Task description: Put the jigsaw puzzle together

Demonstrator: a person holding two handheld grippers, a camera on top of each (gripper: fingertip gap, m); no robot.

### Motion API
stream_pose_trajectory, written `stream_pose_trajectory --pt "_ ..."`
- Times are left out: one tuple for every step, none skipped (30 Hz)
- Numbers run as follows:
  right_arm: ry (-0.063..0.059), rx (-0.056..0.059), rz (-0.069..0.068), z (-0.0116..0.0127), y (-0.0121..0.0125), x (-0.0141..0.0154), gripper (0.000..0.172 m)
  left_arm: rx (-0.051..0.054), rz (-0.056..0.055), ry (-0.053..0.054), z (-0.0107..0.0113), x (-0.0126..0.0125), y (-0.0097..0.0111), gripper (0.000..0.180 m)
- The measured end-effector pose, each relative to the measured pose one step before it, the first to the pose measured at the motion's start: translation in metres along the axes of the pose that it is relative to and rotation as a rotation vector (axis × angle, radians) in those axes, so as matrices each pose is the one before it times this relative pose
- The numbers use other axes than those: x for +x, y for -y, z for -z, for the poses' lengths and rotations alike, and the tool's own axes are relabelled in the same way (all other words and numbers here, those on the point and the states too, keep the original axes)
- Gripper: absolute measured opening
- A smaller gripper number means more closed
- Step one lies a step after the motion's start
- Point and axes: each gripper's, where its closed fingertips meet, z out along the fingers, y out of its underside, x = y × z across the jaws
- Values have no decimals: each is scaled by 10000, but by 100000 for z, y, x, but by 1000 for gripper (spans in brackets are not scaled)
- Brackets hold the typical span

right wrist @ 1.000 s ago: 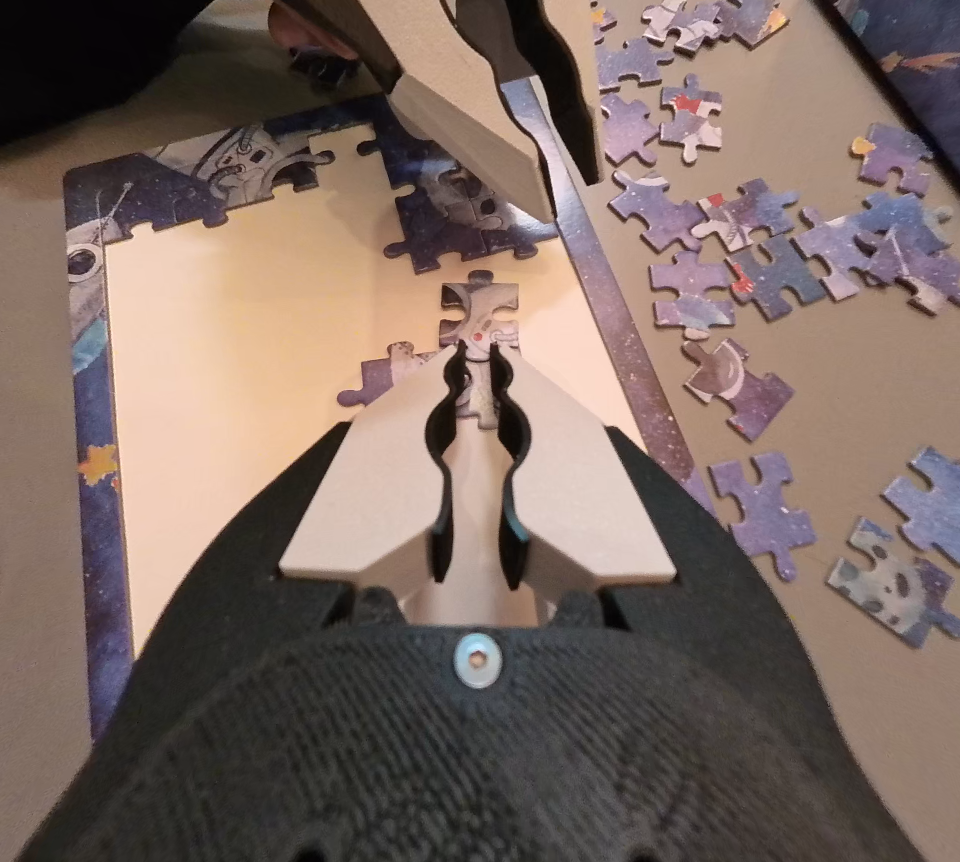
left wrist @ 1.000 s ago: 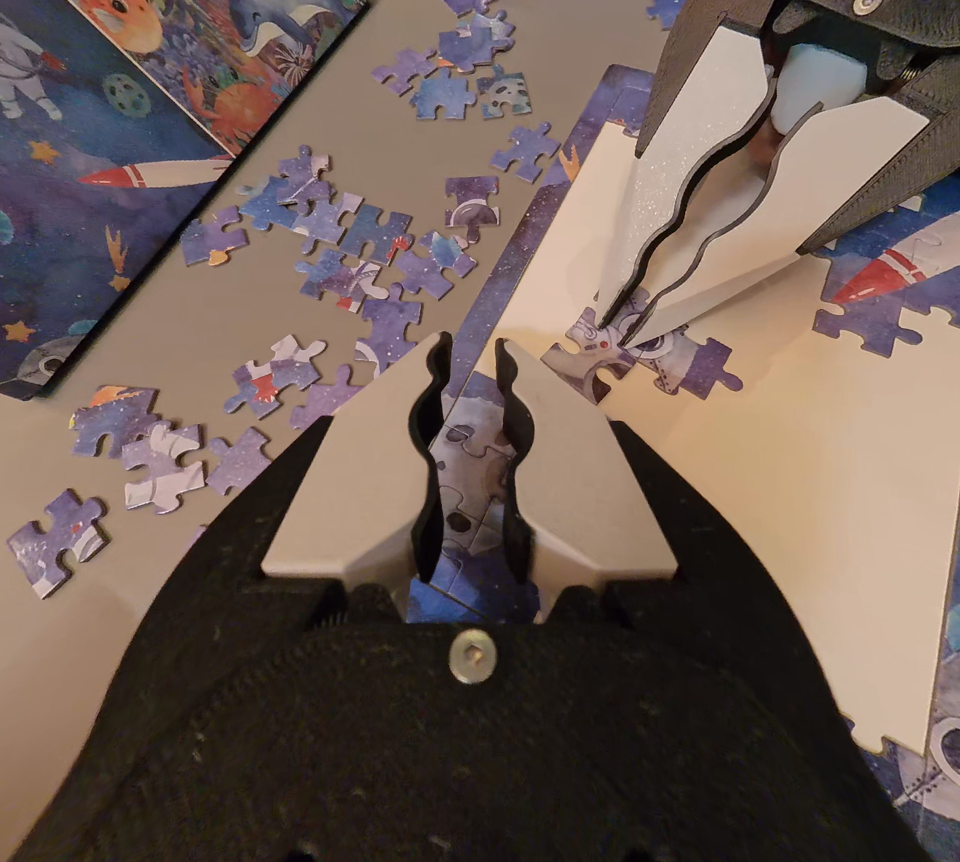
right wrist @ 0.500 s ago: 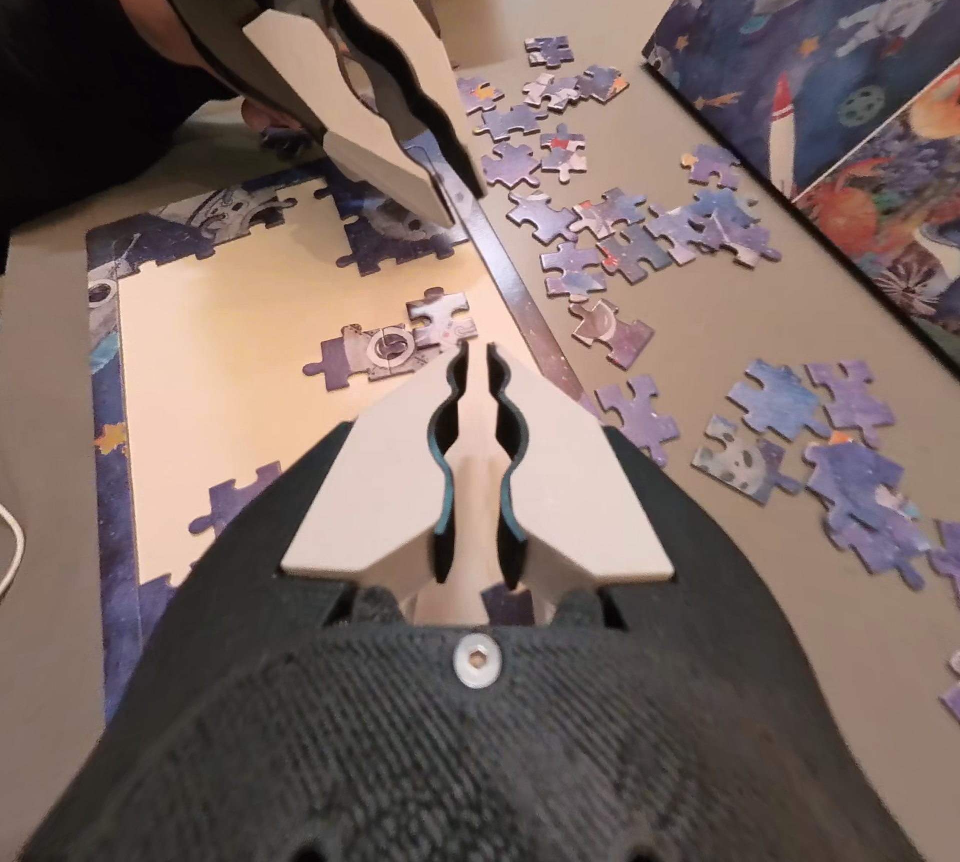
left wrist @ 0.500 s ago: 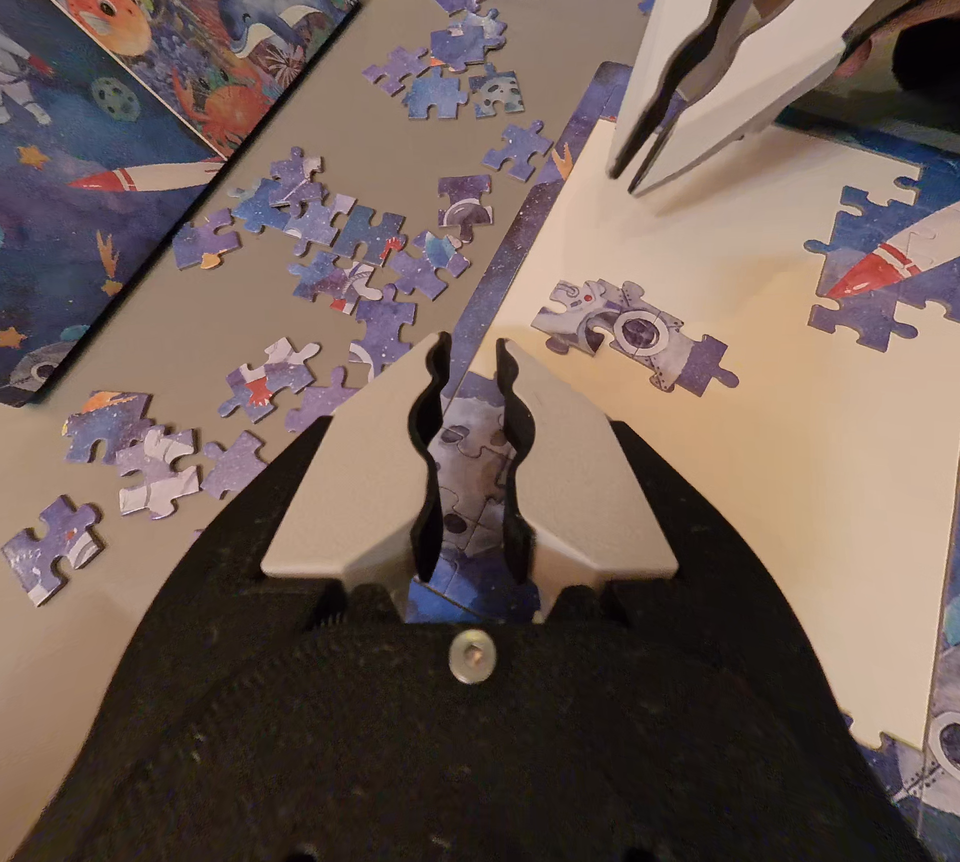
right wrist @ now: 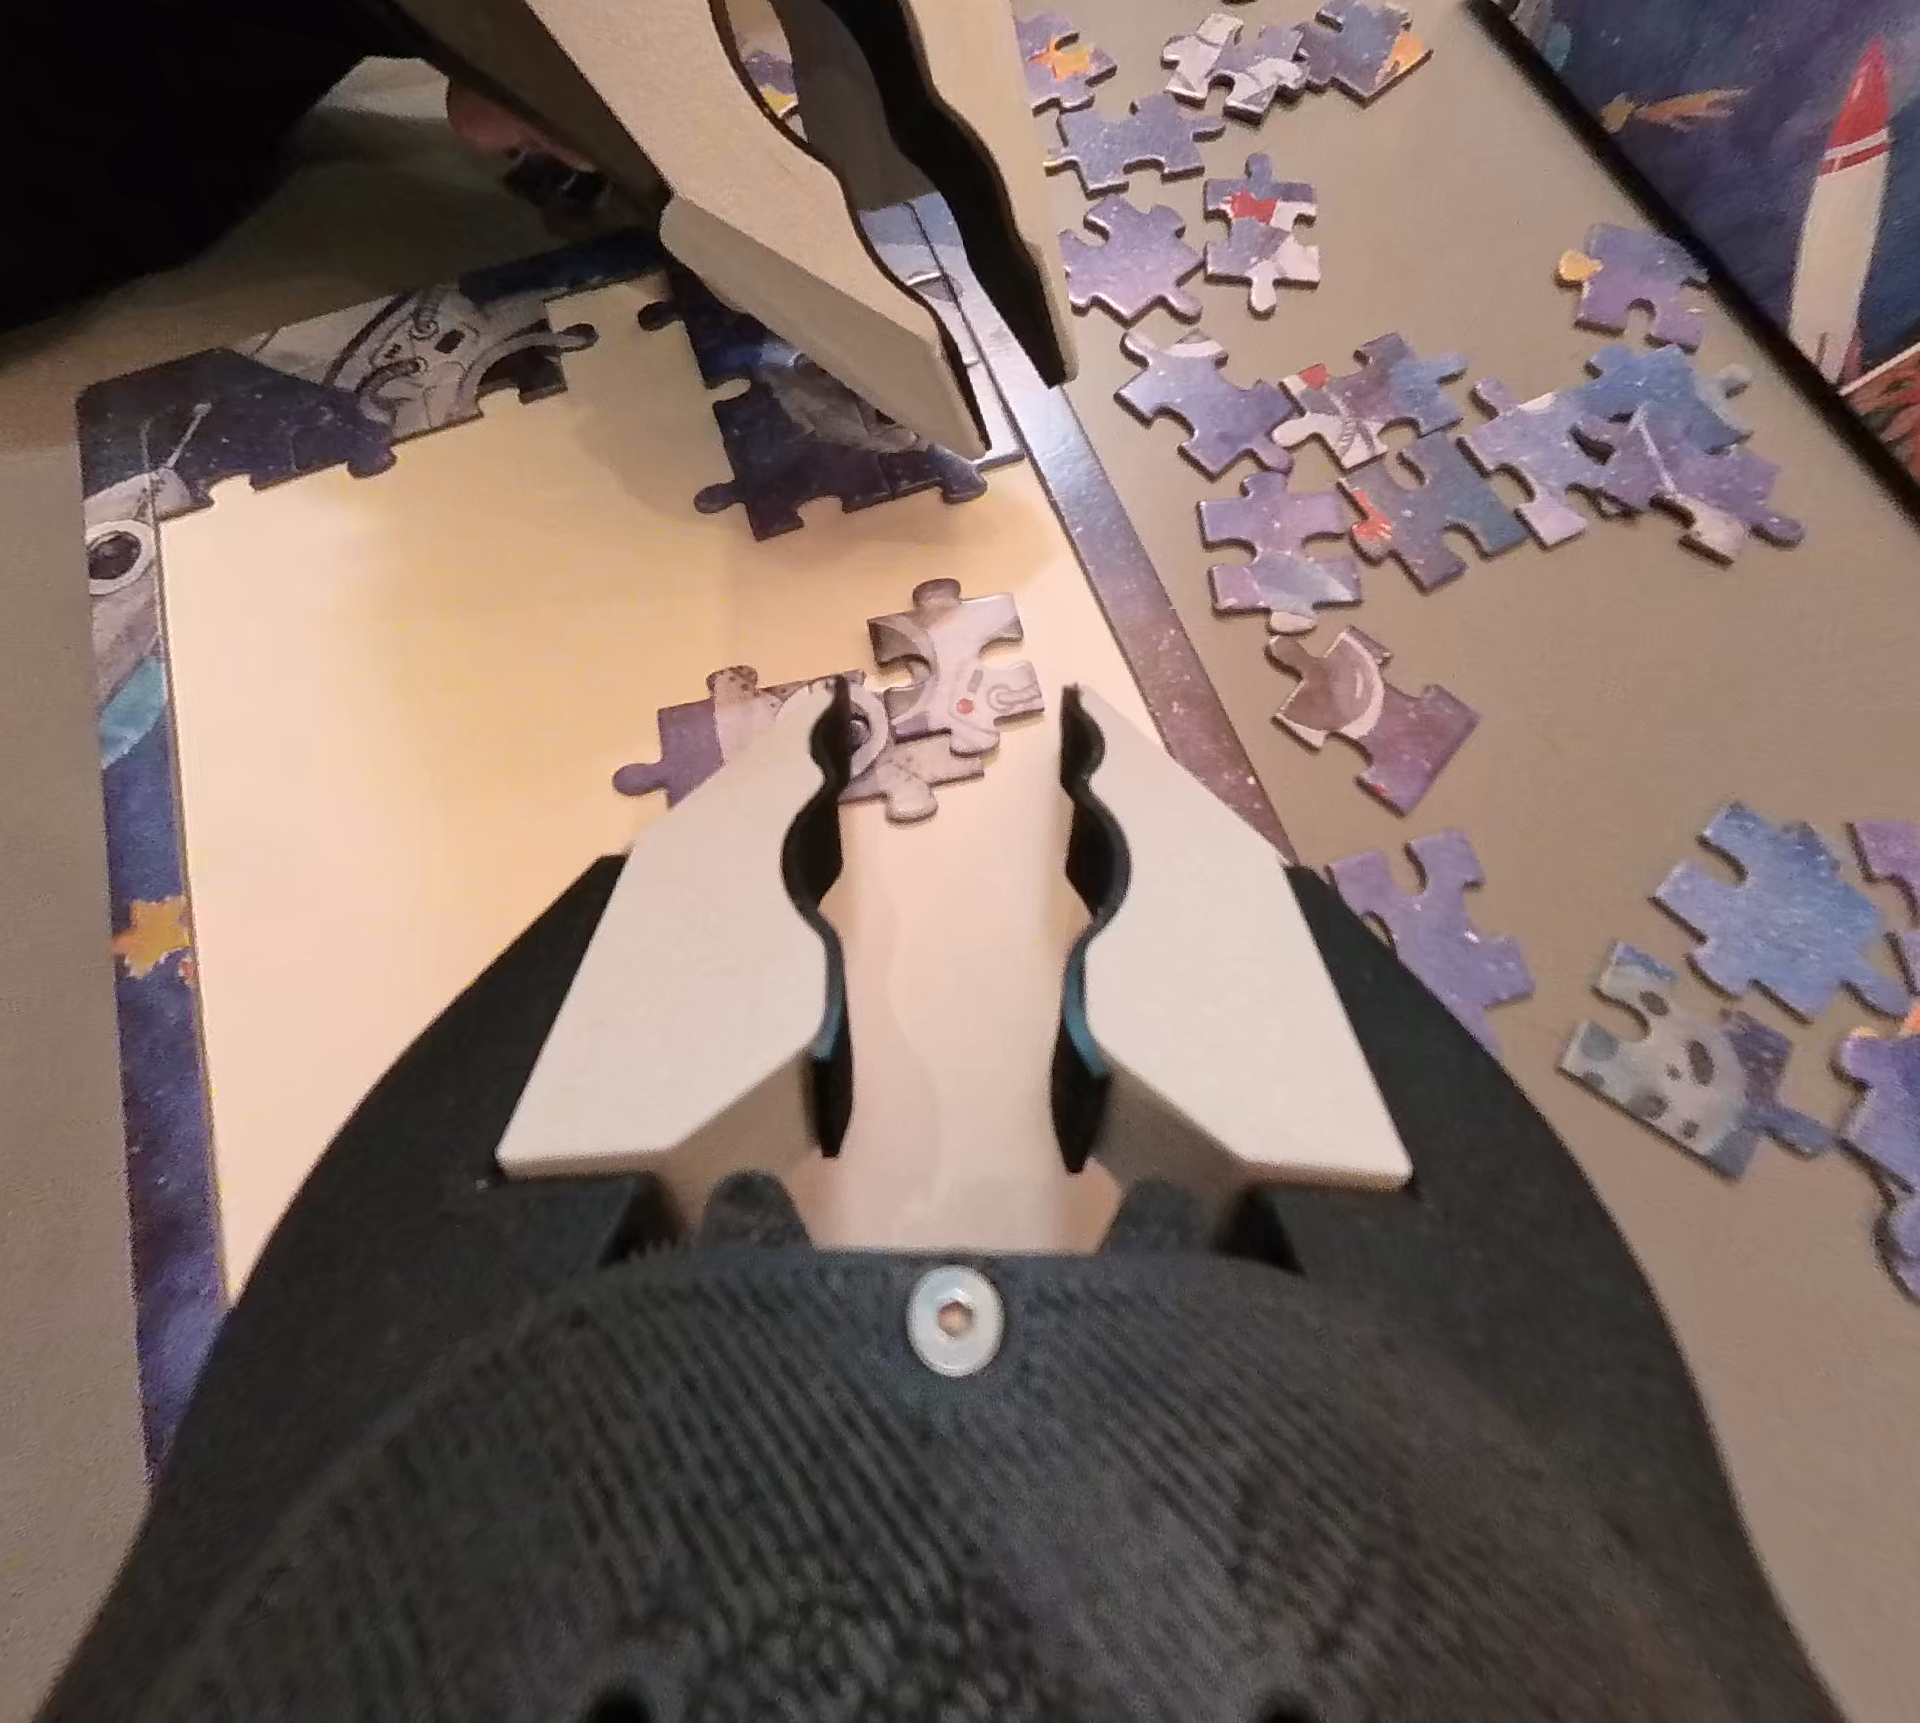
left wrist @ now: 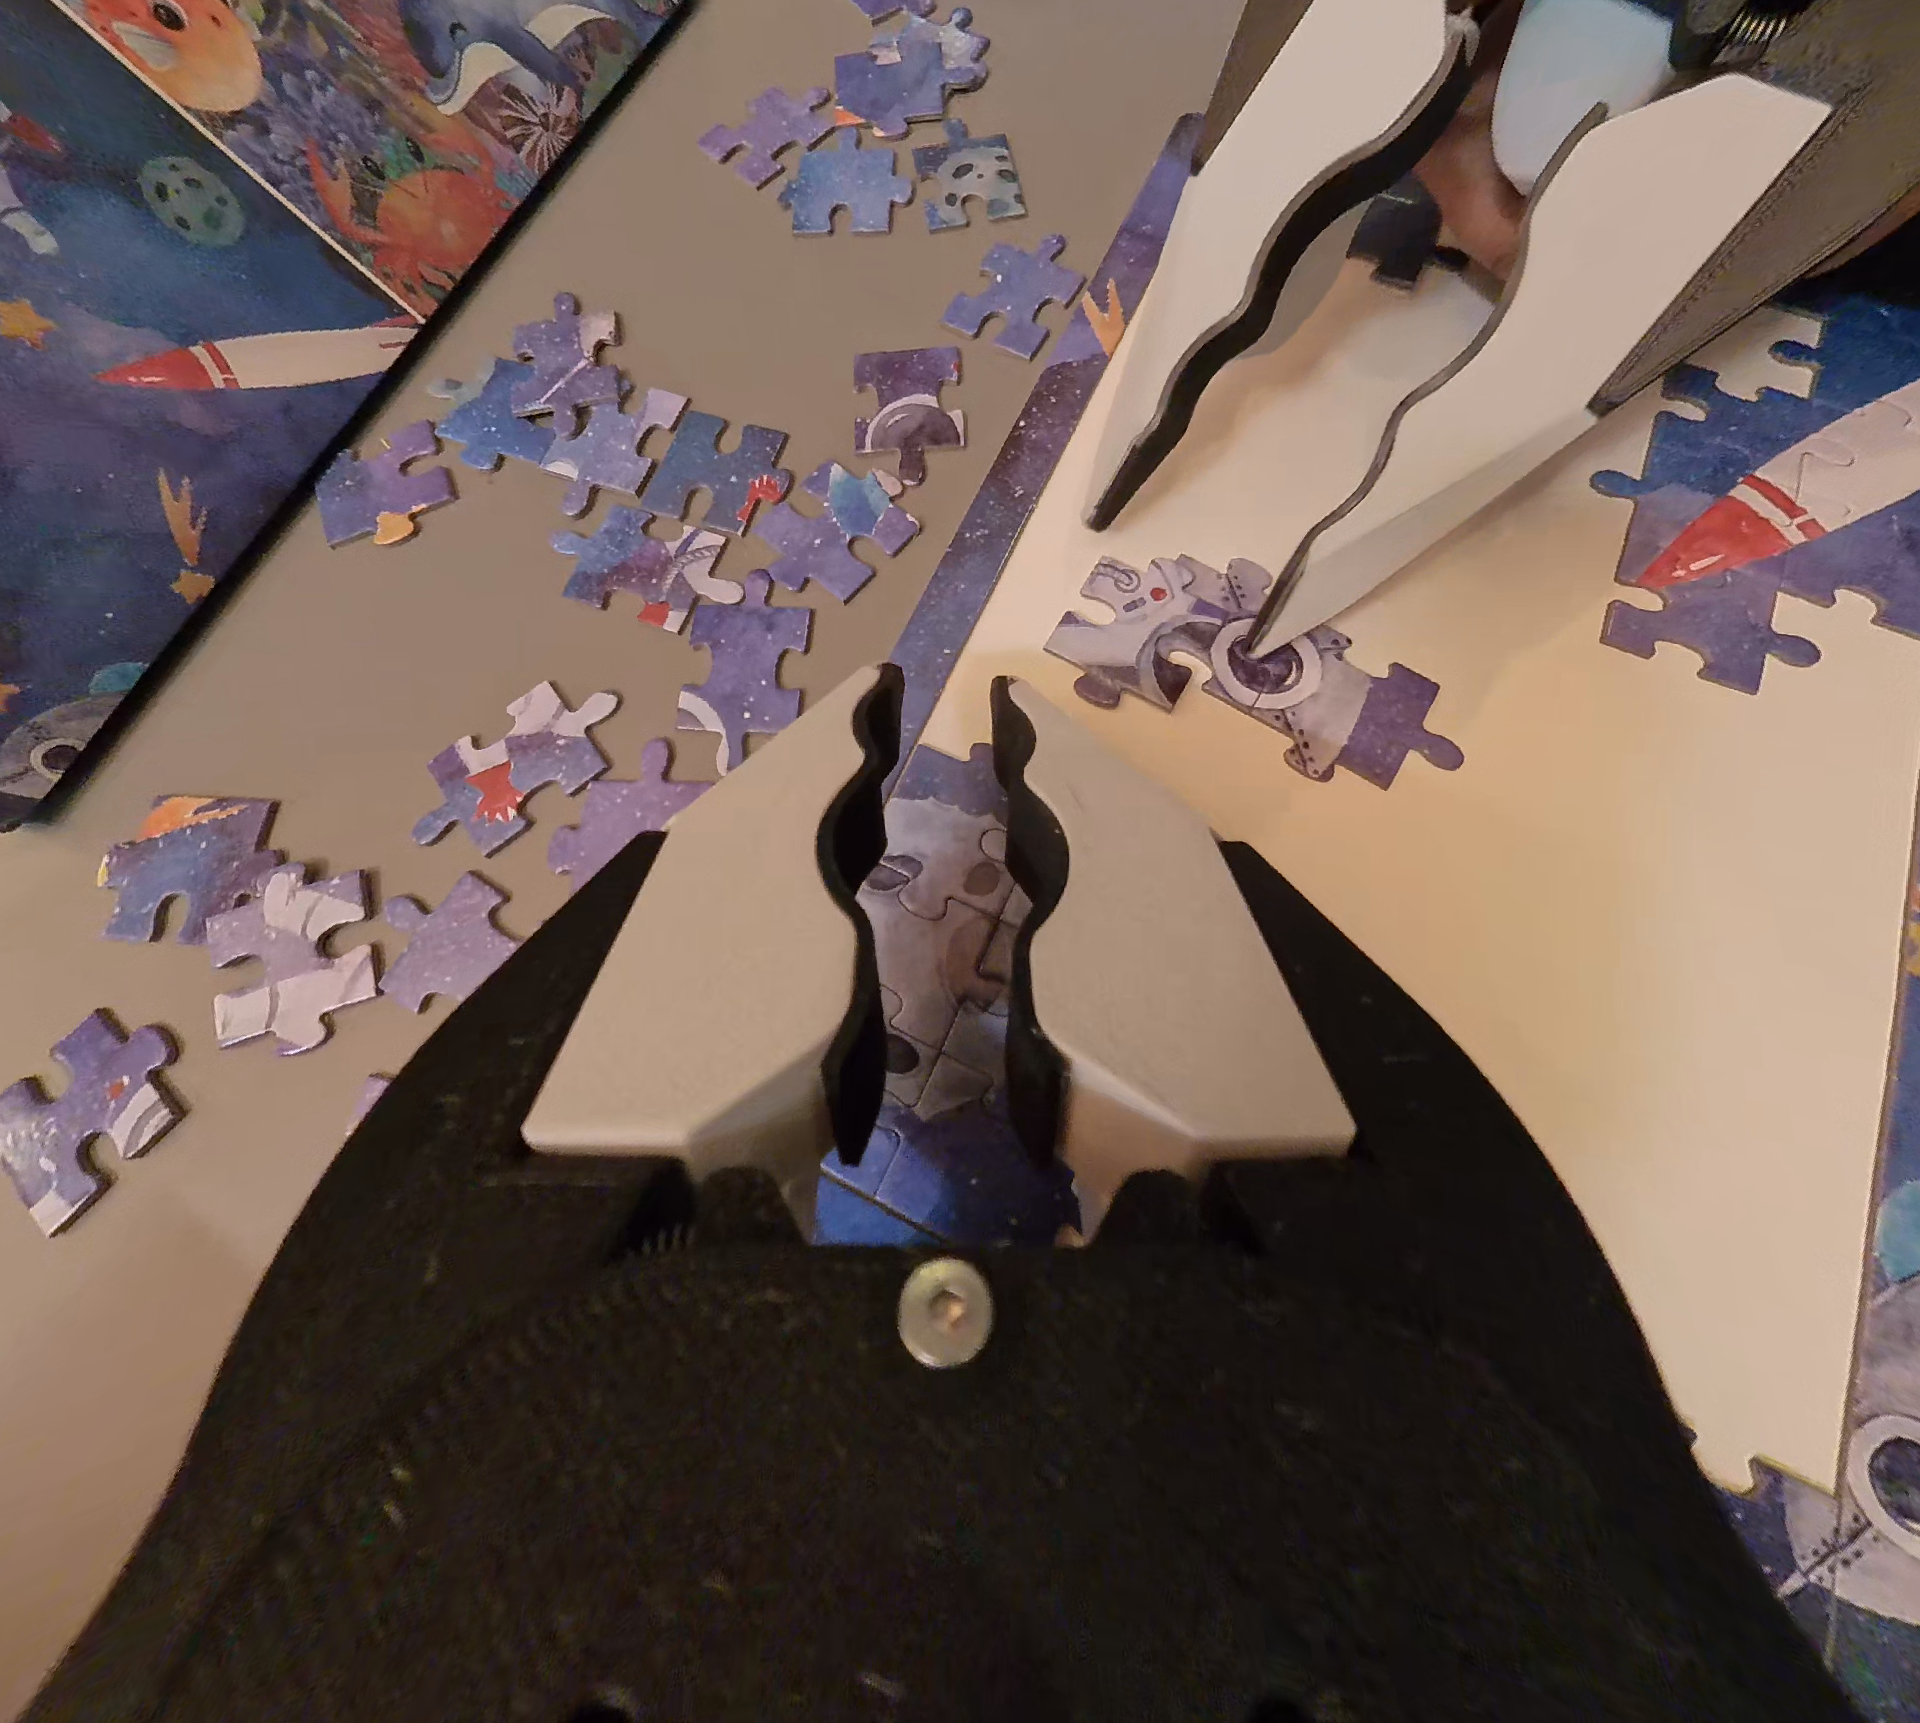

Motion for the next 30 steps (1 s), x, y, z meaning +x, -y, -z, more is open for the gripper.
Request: stream_pose_trajectory --pt "-1 -67 4 -93 -94 -1 39 2 -2 0 5 3 -2 15" --pt "-10 -79 19 -98 -112 -6 39 2 -4 4 1 0 14 15" --pt "-23 -85 30 -102 -112 -9 39 7 -1 4 8 -2 12 15" --pt "-9 -53 28 -80 -65 -31 39 3 2 3 1 -11 1 15" --pt "14 -3 12 -41 34 -55 38 3 4 4 1 -11 2 15" --pt "20 -2 1 -20 16 -50 36 -3 4 3 -2 -14 -2 15" --pt "24 -7 -4 -30 8 -56 36 -3 0 3 2 -3 -4 15" --pt "26 0 -8 -10 9 -49 34 6 -2 3 -7 2 11 15" --pt "15 0 -9 -10 8 -34 32 0 -2 3 0 -5 -1 15" --pt "3 2 -7 -1 3 -9 30 -3 0 2 -8 2 4 15" --pt "-1 2 -2 -4 5 -10 28 -7 -1 -1 -11 6 -10 15" --pt "-2 0 -3 4 9 -9 28 -6 -4 4 -2 -8 -17 15" --pt "-1 -1 -6 1 -1 -2 27 2 -2 5 -5 1 6 15" --pt "-1 0 -7 0 0 -3 27 0 1 -1 0 3 0 15" --pt "-2 -1 -2 0 -1 1 27 -1 1 2 4 -10 -4 15" --pt "-1 0 0 0 0 1 27 0 0 3 0 -4 0 15" --pt "4 1 0 13 2 -9 27 -2 -3 2 -2 3 0 15" --pt "8 3 2 3 0 -22 27 3 -2 5 5 -3 -1 15" --pt "9 4 0 7 -2 -7 27 2 1 1 2 -9 0 15" --pt "17 6 4 23 11 -28 27 0 0 0 6 -1 8 15" --pt "12 26 14 41 36 -34 19 5 -3 5 4 -5 1 15" --pt "15 52 22 50 75 -39 18 -3 -2 4 2 -7 -4 15" --pt "36 59 18 61 86 -65 18 1 -1 2 -1 -3 2 15" --pt "25 52 -10 60 69 -38 18 -1 -1 -2 1 2 -1 15" --pt "1 27 -25 56 41 14 18 -1 0 2 1 -3 -1 15" --pt "-28 14 -16 40 5 74 19 -3 2 0 -4 2 -13 15" --pt "-35 20 -10 33 16 79 21 -11 1 -2 -6 0 -17 15" --pt "-20 36 -24 13 46 74 23 -2 -2 1 -5 -2 -10 15" --pt "-24 42 -45 -22 67 65 26 1 -4 0 2 6 13 15" --pt "-52 19 -56 -59 54 126 31 4 -1 2 -6 6 8 15"
